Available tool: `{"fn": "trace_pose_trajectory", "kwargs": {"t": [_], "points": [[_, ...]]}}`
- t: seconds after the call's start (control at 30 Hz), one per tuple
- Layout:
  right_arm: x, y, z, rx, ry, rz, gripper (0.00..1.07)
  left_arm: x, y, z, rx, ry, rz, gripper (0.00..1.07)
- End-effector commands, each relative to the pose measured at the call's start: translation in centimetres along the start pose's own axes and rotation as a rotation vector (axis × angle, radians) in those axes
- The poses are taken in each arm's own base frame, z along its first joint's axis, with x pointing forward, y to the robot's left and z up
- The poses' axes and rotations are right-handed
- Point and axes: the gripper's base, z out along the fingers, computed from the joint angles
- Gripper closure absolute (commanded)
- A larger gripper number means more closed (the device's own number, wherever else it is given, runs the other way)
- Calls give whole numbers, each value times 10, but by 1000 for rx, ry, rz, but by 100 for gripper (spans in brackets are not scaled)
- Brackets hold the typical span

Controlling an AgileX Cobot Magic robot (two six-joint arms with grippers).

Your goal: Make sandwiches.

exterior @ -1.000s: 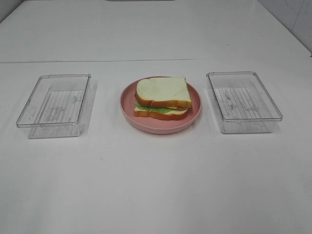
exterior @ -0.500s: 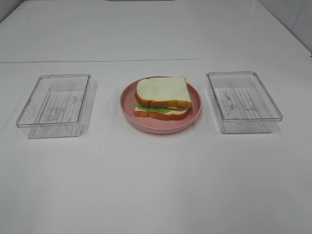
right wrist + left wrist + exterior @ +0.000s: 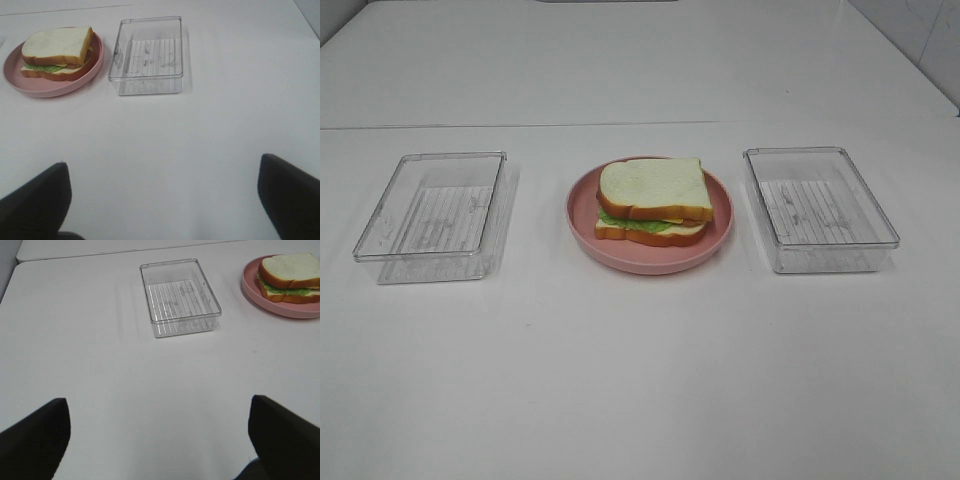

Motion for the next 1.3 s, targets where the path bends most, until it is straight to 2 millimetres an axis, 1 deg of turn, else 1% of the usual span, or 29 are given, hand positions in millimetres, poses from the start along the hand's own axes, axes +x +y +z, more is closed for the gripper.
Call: {"fn": "trace_pose_trajectory", "kwargs": {"t": [0.03, 1.3], "points": [[1, 0, -2, 5, -27, -6, 14, 1, -1, -2, 5, -24, -5, 15], [1, 0, -2, 5, -27, -6, 14, 1, -1, -2, 5, -24, -8, 15]]}}
